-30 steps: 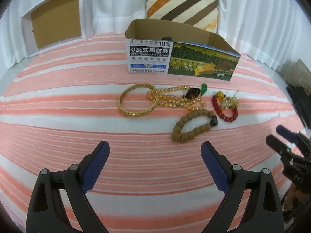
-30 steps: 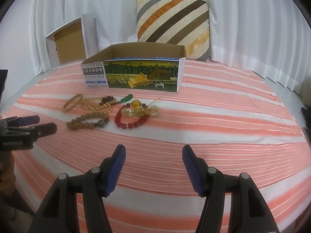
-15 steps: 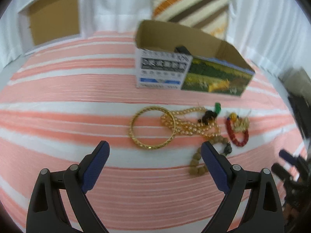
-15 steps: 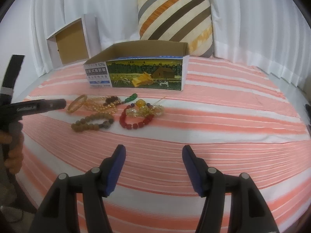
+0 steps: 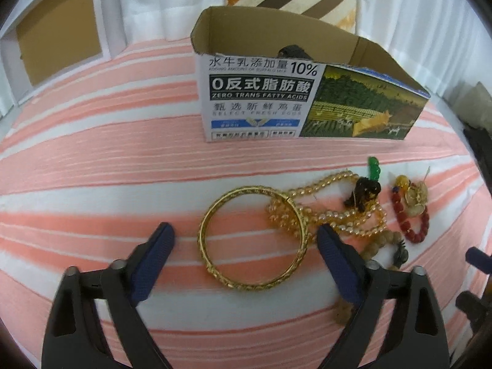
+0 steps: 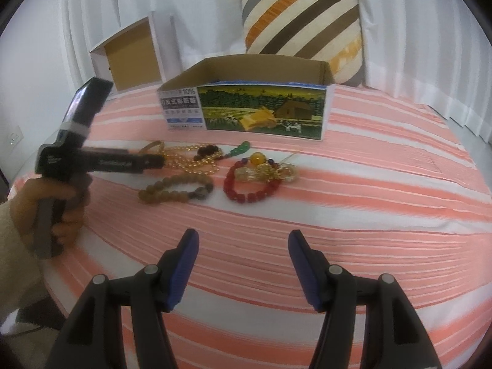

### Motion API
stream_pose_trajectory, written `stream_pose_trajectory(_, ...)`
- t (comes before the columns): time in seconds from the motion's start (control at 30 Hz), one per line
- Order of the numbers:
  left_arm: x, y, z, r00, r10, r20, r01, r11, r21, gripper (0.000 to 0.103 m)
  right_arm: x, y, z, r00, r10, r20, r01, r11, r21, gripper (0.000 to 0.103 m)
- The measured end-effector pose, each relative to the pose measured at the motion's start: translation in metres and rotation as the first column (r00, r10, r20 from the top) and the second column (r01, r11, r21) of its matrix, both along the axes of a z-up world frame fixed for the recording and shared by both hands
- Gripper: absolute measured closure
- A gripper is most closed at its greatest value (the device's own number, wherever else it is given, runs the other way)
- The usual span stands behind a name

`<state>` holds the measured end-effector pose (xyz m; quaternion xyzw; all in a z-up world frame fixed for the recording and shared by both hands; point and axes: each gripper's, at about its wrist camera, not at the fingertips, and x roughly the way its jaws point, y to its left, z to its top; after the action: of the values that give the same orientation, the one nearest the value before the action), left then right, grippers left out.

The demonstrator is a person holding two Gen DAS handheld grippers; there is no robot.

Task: Organize jewelry
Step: 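Move the left tool down and close it on the gold bangle, then grasp the brown wooden-bead bracelet with the right tool while the left tool opens off the bangle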

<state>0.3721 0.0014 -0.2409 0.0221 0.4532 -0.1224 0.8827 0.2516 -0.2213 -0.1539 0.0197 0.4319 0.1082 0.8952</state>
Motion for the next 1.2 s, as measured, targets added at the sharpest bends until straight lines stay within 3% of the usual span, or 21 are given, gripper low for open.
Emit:
stream_pose_trajectory(0.03, 0.000, 0.001, 0.001, 1.000, -0.010, 0.009, 0.010, 1.000, -0.012, 0.032, 0.002, 0.002, -0.001, 1.000, 0.010, -0.009, -0.009, 1.000, 0.016, 0.041)
stream_pose_trajectory(0.27, -0.019, 0.020, 0.003, 0.998, 0.058, 0.033, -0.060, 0.997, 0.045, 0.033, 0.033, 0.023, -0.016, 0.992, 0.051, -0.111, -0.031, 0.985, 0.172, 0.041)
stream_pose_trajectory(0.4, -0.042, 0.034, 0.006, 0.993, 0.105, 0.047, -0.107, 0.993, 0.052, 0.033, 0.053, 0.030, -0.027, 0.987, -0.009, -0.163, 0.044, 0.976, 0.214, 0.041)
stream_pose_trajectory(0.5, -0.058, 0.044, 0.009, 0.989, 0.137, 0.053, -0.139, 0.990, 0.033, 0.033, 0.068, 0.038, -0.029, 0.984, -0.068, -0.162, 0.100, 0.976, 0.195, 0.042)
stream_pose_trajectory(0.6, -0.067, 0.049, 0.010, 0.987, 0.152, 0.055, -0.154, 0.988, 0.021, 0.033, 0.080, 0.050, -0.031, 0.981, -0.121, -0.155, 0.143, 0.980, 0.140, 0.051)
stream_pose_trajectory(0.67, -0.071, 0.051, 0.009, 0.987, 0.153, 0.054, -0.155, 0.988, 0.022, 0.033, 0.084, 0.061, -0.032, 0.982, -0.122, -0.147, 0.131, 0.990, 0.055, 0.077)
stream_pose_trajectory(0.73, -0.073, 0.051, 0.008, 0.987, 0.152, 0.050, -0.153, 0.988, 0.021, 0.033, 0.082, 0.063, -0.032, 0.982, -0.105, -0.154, 0.111, 0.993, 0.032, 0.090)
stream_pose_trajectory(0.9, -0.085, 0.041, 0.010, 0.991, 0.127, 0.046, -0.128, 0.992, 0.019, 0.033, 0.053, 0.038, -0.028, 0.984, -0.089, -0.153, 0.094, 0.995, 0.020, 0.089)
stream_pose_trajectory(1.1, -0.100, 0.011, 0.009, 0.998, 0.049, 0.050, -0.052, 0.997, 0.058, 0.033, 0.009, -0.026, -0.024, 0.977, -0.165, -0.135, 0.162, 0.986, -0.040, 0.088)
stream_pose_trajectory(1.17, -0.101, 0.000, 0.004, 0.999, 0.026, 0.038, -0.029, 0.996, 0.082, 0.032, -0.004, -0.044, -0.021, 0.980, -0.161, -0.118, 0.162, 0.987, 0.000, 0.080)
stream_pose_trajectory(1.2, -0.100, -0.003, 0.003, 0.999, 0.023, 0.040, -0.027, 0.995, 0.097, 0.032, -0.009, -0.051, -0.020, 0.982, -0.153, -0.115, 0.156, 0.988, 0.018, 0.069)
